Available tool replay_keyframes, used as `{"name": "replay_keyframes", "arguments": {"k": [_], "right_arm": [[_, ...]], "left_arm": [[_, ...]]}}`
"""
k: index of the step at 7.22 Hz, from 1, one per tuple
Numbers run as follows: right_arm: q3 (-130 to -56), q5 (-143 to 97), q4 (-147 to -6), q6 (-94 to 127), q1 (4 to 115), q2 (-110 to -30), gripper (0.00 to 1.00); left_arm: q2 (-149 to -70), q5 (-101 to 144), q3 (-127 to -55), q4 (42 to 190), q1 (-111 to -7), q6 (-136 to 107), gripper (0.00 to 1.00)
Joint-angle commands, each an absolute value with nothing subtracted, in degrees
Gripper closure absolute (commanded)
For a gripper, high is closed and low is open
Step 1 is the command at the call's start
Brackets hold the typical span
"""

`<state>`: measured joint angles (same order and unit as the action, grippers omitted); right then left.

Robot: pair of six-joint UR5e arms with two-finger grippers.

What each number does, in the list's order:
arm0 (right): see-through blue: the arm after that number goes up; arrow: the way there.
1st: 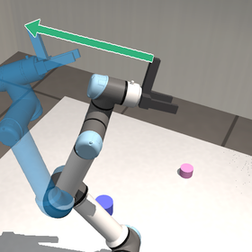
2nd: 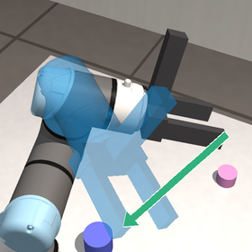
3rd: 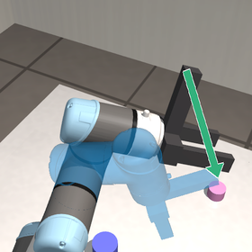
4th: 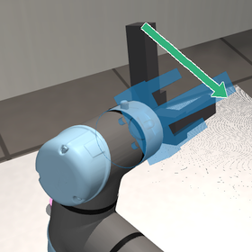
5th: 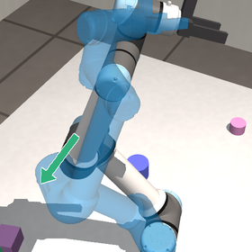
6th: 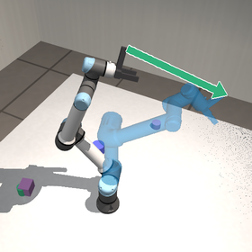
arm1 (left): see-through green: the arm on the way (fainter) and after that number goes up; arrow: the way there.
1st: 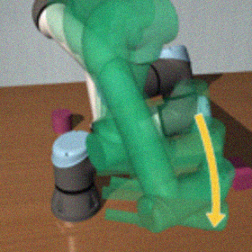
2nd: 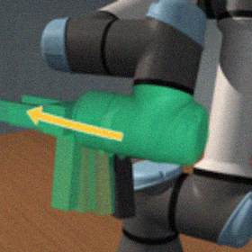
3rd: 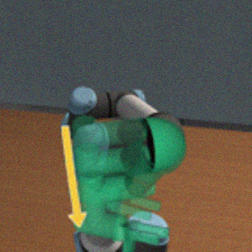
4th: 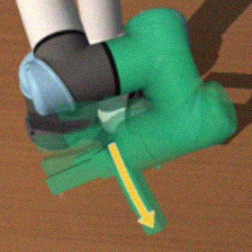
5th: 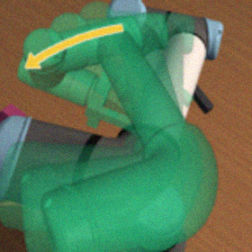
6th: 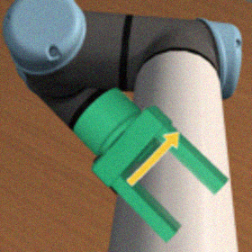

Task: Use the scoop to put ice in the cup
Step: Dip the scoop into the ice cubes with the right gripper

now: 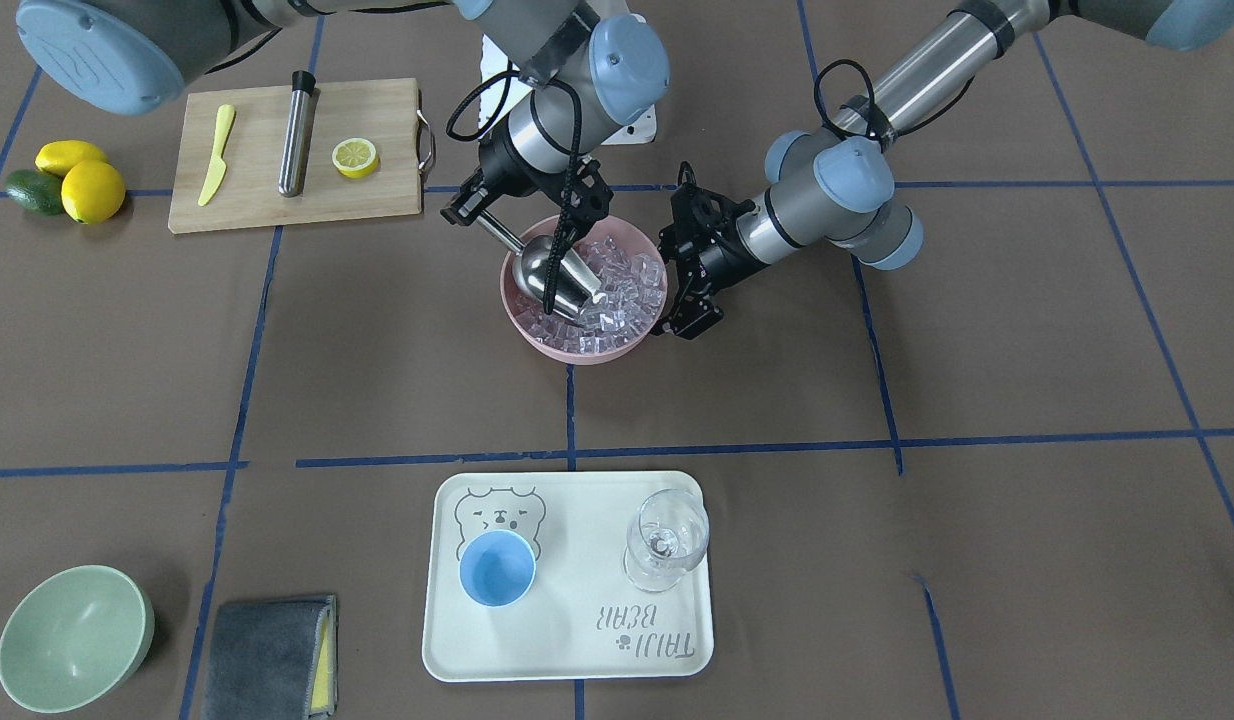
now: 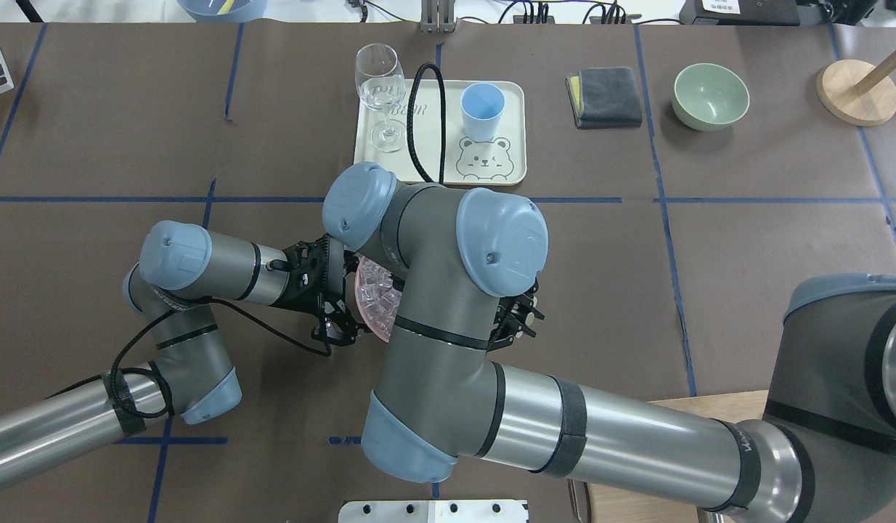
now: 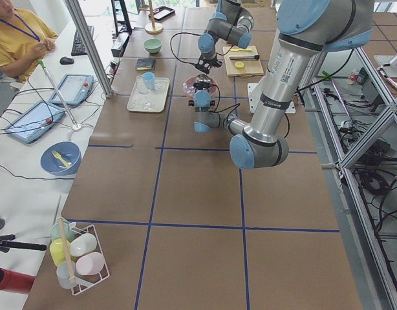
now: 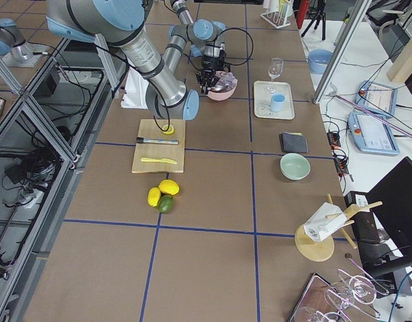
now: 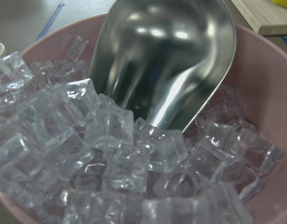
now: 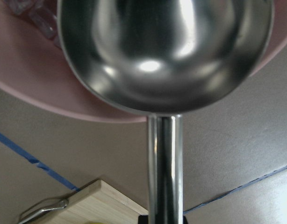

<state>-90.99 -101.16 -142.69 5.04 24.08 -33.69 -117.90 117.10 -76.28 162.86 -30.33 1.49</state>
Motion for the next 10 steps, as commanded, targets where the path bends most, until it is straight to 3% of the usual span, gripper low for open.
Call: {"name": "replay_keyframes", "arguments": {"k": [1,3,6,10], "right_arm": [[-91.2,-101.2,-138.5,6.6,24.1,-35.1,1.0],[-92.6,-101.2,-135.5,6.9,24.1,-37.3,1.0],[-101.9,-101.2,-133.5,9.0,23.7,-43.8,1.0],[-102.9,-101.2,-127.0,11.0,23.6,-46.6,1.0]], "left_arm": [[-118.1,117.1,-76.3,162.9,-30.3,1.5,0.0],[-118.1,117.0,-76.3,162.9,-30.3,1.5,0.0],[-118.1,116.8,-76.3,162.9,-30.3,1.5,0.0],[-118.2,116.6,-76.2,162.9,-30.2,1.5,0.0]]}}
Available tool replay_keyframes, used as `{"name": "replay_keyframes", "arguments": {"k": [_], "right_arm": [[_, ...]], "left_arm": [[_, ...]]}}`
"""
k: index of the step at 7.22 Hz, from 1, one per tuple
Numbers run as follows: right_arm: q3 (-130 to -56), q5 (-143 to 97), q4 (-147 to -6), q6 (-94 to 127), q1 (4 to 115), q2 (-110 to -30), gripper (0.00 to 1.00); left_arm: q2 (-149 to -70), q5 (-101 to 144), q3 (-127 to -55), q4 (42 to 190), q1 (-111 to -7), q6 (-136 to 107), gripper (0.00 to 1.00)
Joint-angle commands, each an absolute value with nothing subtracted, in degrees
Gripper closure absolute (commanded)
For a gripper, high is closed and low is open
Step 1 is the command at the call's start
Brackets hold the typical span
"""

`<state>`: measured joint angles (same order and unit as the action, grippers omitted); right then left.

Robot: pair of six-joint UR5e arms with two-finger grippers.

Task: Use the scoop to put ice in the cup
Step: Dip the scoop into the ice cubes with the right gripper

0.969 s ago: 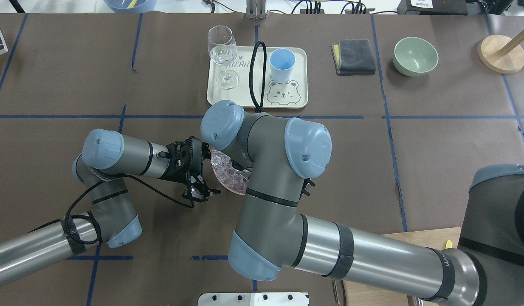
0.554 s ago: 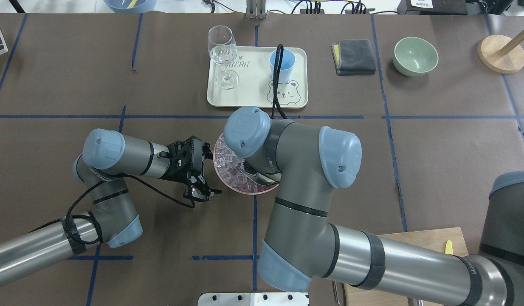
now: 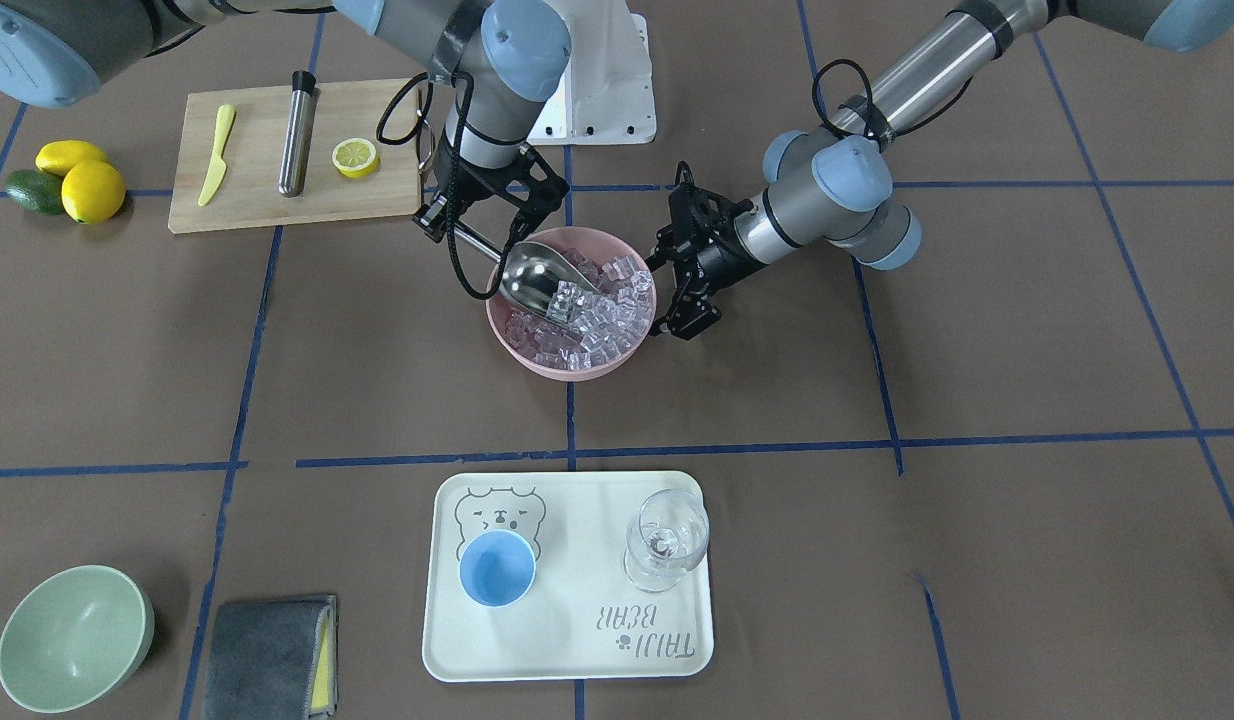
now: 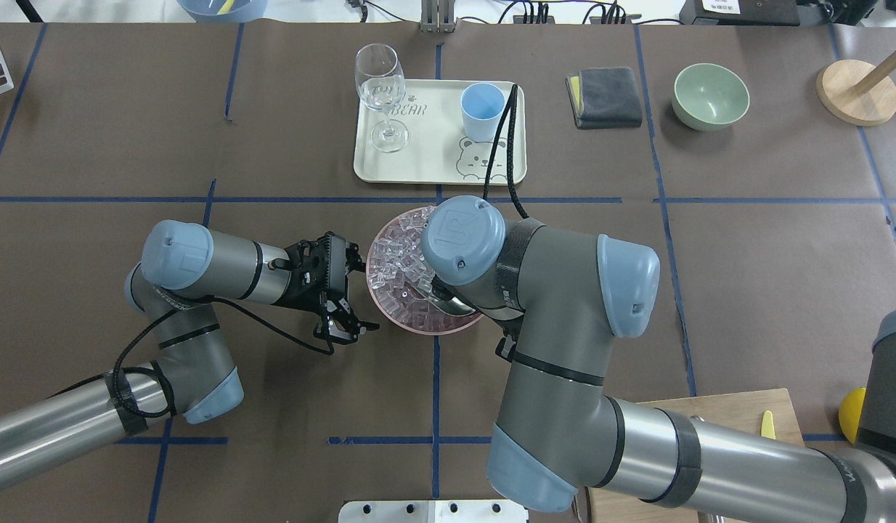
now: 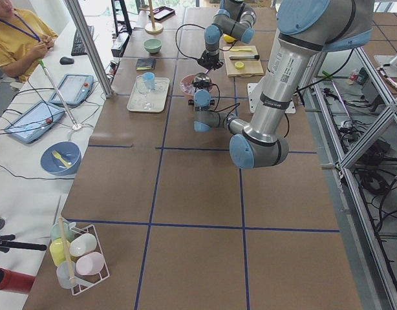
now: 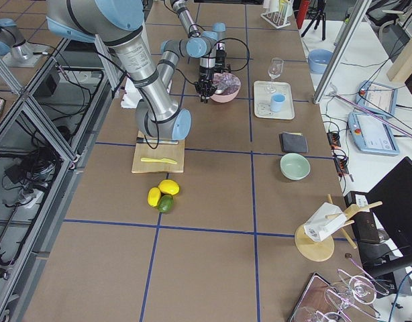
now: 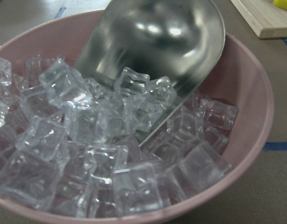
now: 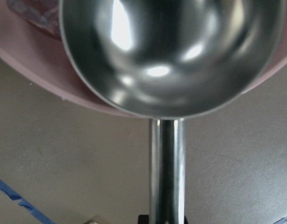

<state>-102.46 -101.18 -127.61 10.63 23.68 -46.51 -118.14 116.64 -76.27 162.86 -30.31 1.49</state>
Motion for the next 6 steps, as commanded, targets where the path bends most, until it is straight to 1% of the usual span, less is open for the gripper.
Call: {"name": "replay_keyframes", "arguments": {"k": [1,4,6], "right_arm": [[-103.4,-101.2,-124.6,11.4,23.6,-47.6,1.0],[-107.0,-101.2,-121.1,12.6,23.7,-50.4,1.0],[-110.8,-101.3,-120.2,13.1,23.8,-52.0,1.0]], "left_arm": [[-118.2,116.6,-76.3,162.9,-30.2,1.5,0.0],[-118.2,116.6,-76.2,162.9,-30.2,1.5,0.0],[-118.2,116.6,-76.2,162.9,-30.3,1.5,0.0]]}}
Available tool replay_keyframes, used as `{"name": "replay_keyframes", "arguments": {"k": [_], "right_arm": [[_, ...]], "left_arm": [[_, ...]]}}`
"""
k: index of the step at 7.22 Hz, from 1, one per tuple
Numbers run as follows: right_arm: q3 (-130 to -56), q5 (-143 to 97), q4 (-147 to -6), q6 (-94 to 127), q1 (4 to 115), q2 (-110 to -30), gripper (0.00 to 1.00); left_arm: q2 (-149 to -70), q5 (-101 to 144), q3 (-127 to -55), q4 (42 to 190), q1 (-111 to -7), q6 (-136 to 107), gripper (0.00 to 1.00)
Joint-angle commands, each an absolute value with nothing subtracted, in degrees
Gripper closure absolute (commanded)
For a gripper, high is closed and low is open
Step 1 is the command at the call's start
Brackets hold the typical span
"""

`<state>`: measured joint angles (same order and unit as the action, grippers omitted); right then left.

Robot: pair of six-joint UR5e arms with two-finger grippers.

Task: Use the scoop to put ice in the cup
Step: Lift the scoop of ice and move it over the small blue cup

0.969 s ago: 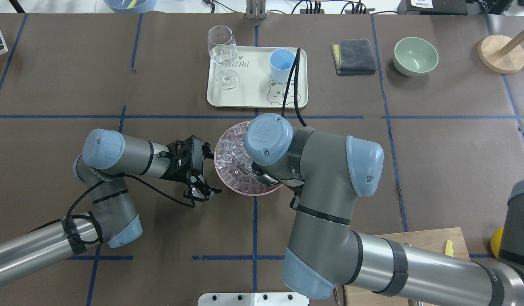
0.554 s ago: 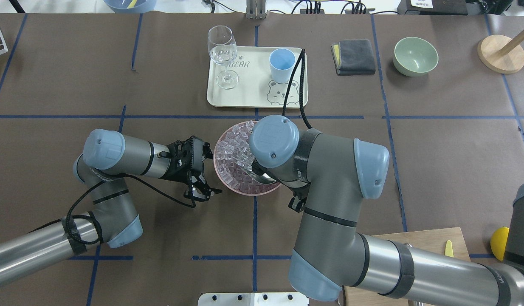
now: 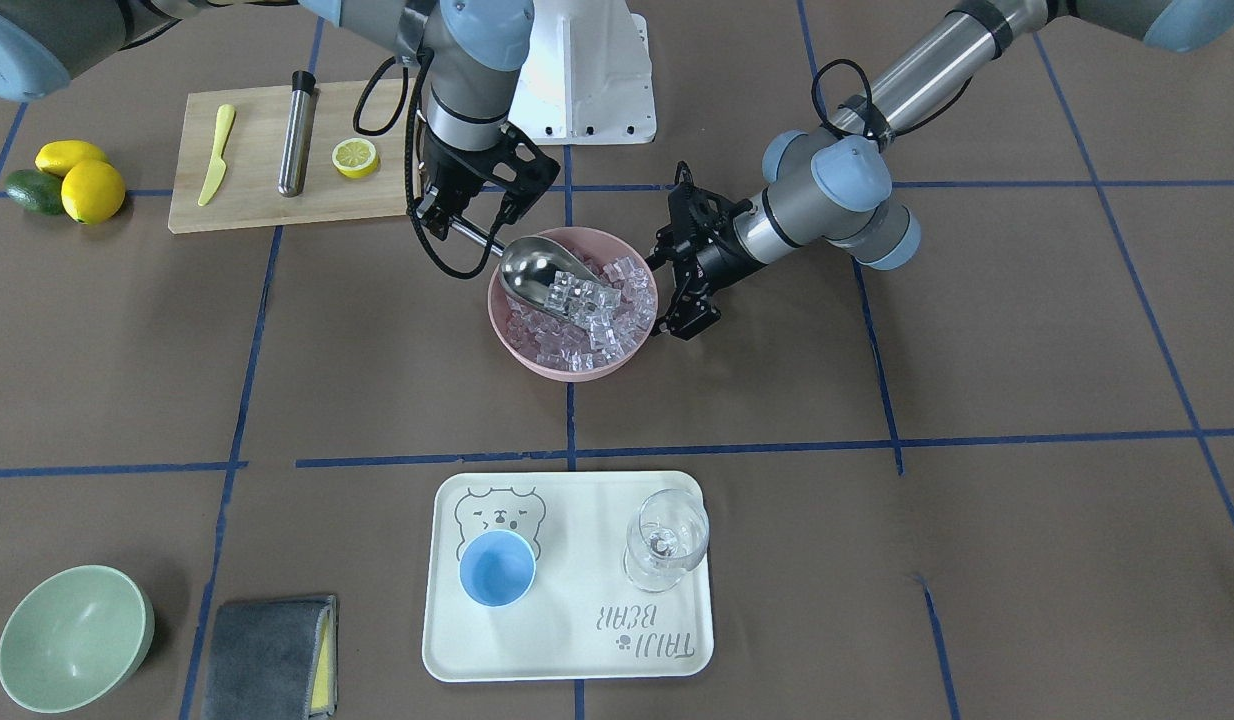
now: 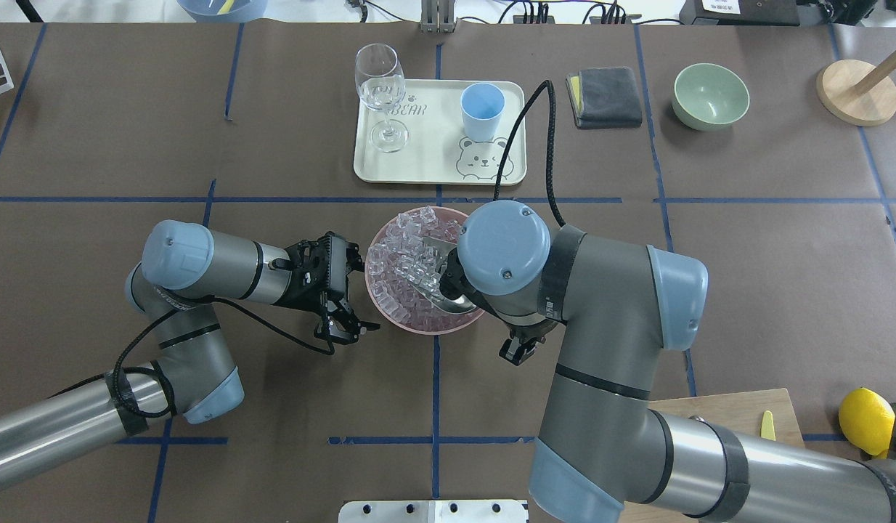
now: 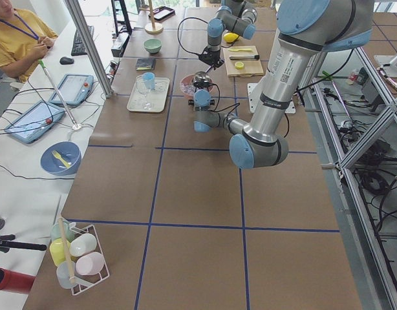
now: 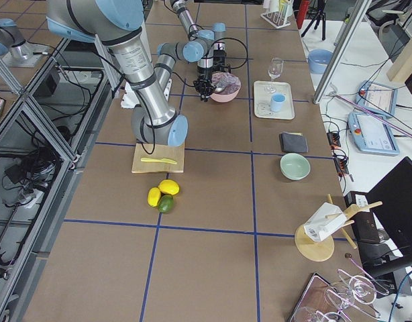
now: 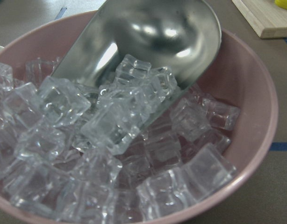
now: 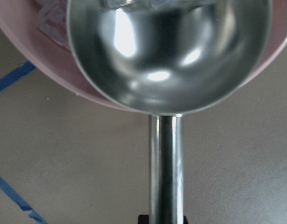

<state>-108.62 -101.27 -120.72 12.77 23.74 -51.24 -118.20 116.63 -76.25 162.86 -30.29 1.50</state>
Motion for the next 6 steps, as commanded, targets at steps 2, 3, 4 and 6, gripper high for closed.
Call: {"name": "replay_keyframes", "arguments": {"k": [2,3,4,6], "right_arm": [[-113.5,-101.6,-120.2,13.1,24.3,-52.2,1.0],[-114.6,-101.9,-120.2,13.2,25.0,-52.2,1.0],[-115.0,-102.0,-120.5,13.2,25.9,-52.1,1.0],[-114.6,-107.4,-121.7,13.2,31.0,-51.9,1.0]], "left_arm": [[-118.3,116.6,-76.3,162.9,-30.3,1.5,0.0],[-118.3,116.6,-76.2,162.9,-30.3,1.5,0.0],[-118.3,116.6,-76.3,162.9,-30.3,1.5,0.0],[-118.5,116.6,-76.2,162.9,-30.2,1.5,0.0]]}}
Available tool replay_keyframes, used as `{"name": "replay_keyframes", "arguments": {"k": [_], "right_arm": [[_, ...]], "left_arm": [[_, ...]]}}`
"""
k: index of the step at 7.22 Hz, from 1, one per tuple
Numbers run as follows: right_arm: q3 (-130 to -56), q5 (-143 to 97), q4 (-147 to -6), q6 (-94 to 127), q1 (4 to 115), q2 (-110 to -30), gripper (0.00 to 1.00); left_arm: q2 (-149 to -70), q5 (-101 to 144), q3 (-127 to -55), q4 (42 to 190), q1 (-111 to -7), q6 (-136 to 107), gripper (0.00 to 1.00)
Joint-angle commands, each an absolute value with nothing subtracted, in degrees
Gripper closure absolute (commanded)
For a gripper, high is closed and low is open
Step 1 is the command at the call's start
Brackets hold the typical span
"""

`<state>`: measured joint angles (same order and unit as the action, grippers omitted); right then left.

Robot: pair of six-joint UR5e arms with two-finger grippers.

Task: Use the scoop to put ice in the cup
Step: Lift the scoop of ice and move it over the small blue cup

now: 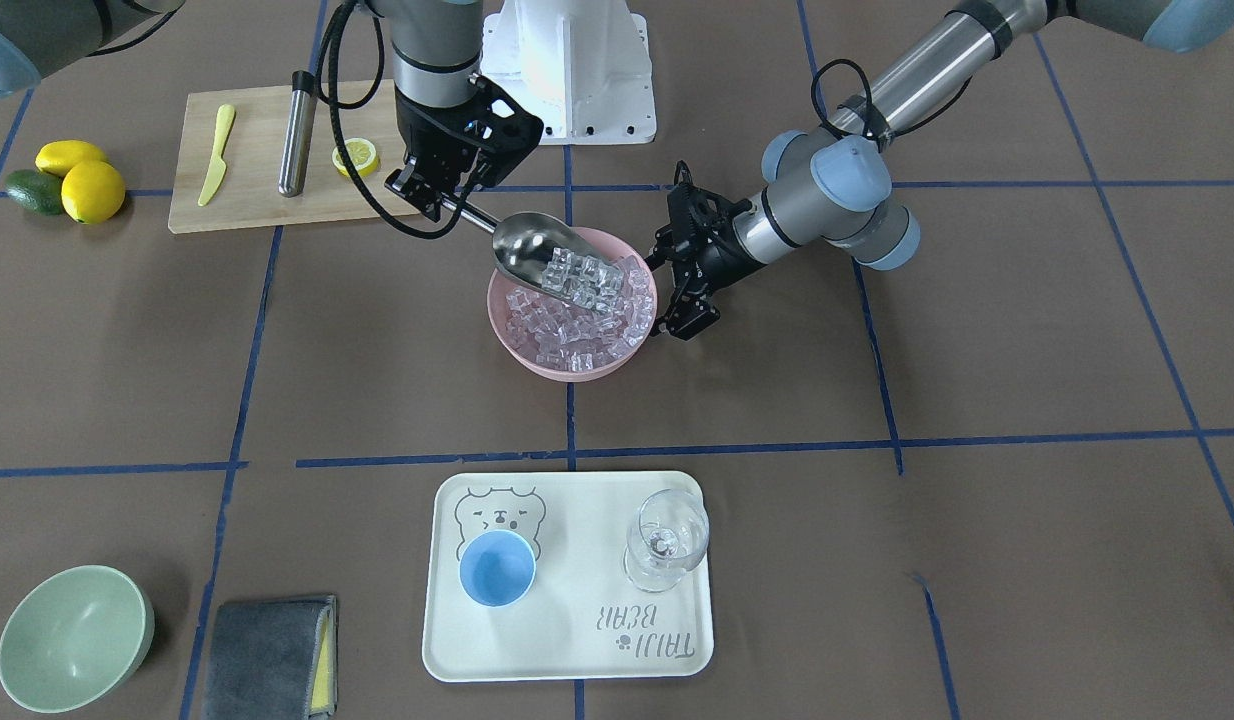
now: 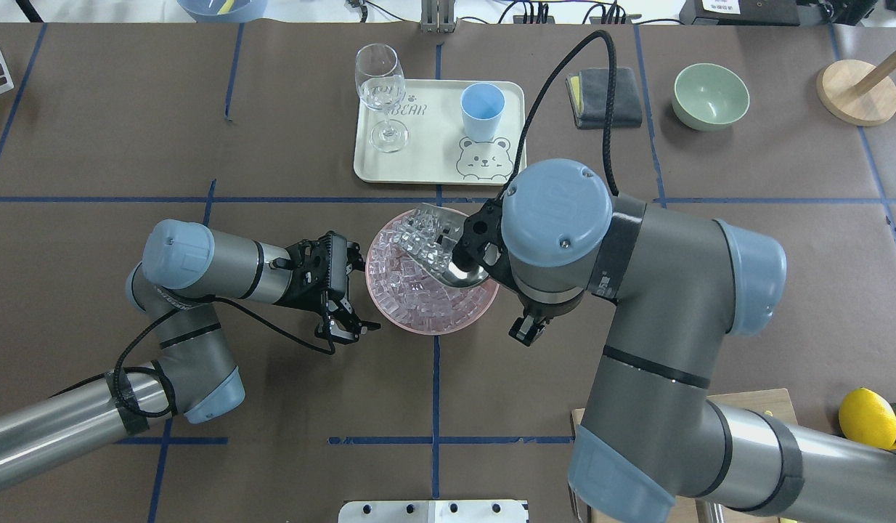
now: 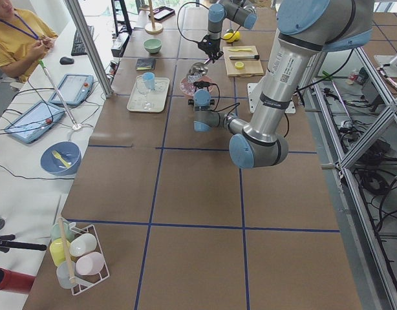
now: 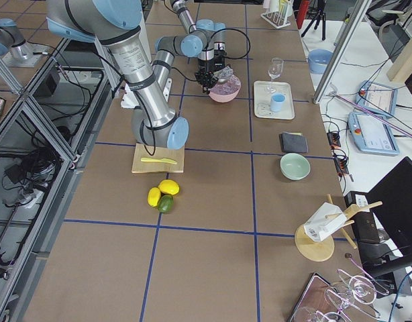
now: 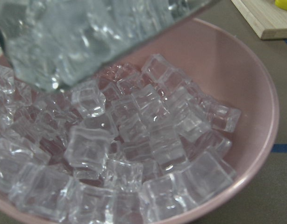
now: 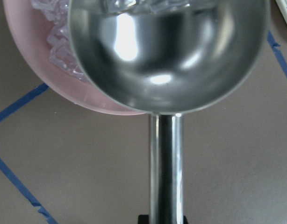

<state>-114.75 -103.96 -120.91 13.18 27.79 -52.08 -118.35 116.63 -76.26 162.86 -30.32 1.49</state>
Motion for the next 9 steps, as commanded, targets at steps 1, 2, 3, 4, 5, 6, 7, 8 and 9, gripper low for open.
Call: {"name": "replay_keyframes", "arguments": {"k": [1,2,3,4,5,6,7,8,9], "right_arm": [[-114.0,-110.6,-122.6,13.2,34.2,-51.3,1.0],[-112.6,-114.0,-122.5,13.2,37.5,-50.8,1.0],[-109.6,-115.9,-122.5,13.2,40.1,-49.0,1.0],[-104.3,-117.4,-122.5,13.2,42.8,-45.9,1.0],[-99.8,-117.9,-122.4,13.0,44.6,-43.6,1.0],[-95.4,-118.6,-122.4,12.5,46.4,-41.3,1.0],[-91.1,-118.7,-122.4,11.9,47.5,-39.7,1.0],[-89.0,-118.4,-122.4,9.6,48.2,-39.3,1.0],[-87.6,-118.2,-122.6,7.9,48.6,-39.5,1.0]], "left_arm": [[-118.6,116.6,-76.2,162.9,-30.3,1.5,0.0],[-118.6,116.6,-76.2,162.9,-30.3,1.5,0.0],[-118.6,116.6,-76.2,162.9,-30.3,1.5,0.0],[-118.6,116.6,-76.3,162.9,-30.2,1.5,0.0],[-118.6,116.6,-76.2,162.9,-30.3,1.5,0.0],[-118.5,116.6,-76.2,162.9,-30.3,1.5,0.0],[-118.5,116.6,-76.3,162.9,-30.3,1.5,0.0],[-118.4,116.6,-76.3,162.9,-30.3,1.6,0.0],[-118.3,116.6,-76.3,162.9,-30.3,1.6,0.0]]}}
